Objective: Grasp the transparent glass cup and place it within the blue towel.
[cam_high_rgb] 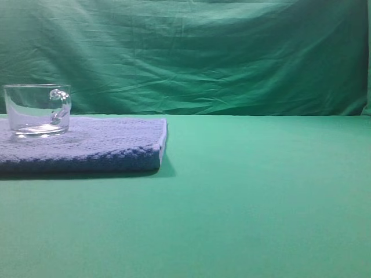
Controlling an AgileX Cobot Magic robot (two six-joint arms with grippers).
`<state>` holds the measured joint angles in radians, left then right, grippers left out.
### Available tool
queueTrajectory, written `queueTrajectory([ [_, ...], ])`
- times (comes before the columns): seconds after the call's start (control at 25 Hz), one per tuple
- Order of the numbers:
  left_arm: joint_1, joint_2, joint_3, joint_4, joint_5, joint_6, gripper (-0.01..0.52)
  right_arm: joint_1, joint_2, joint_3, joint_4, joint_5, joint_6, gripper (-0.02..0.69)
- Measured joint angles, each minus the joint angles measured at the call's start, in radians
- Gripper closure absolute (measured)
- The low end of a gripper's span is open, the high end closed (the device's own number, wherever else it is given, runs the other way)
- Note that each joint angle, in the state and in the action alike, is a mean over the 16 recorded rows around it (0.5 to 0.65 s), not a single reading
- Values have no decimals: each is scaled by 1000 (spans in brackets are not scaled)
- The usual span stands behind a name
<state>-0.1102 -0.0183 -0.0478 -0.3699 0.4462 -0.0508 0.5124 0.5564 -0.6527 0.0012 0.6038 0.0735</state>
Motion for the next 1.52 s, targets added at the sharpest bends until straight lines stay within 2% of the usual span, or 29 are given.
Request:
queueTrajectory([
  [0.36,0,0,0,0,0,0,514,-251,-251,213,-58,-54,11,646],
  [0.64,0,0,0,0,0,0,514,-370,-426,405,-102,-139,11,625],
  [1.04,0,0,0,0,0,0,514,-423,-553,627,-119,-272,13,616],
  [1.52,0,0,0,0,0,0,514,-425,-564,680,-118,-240,18,616],
])
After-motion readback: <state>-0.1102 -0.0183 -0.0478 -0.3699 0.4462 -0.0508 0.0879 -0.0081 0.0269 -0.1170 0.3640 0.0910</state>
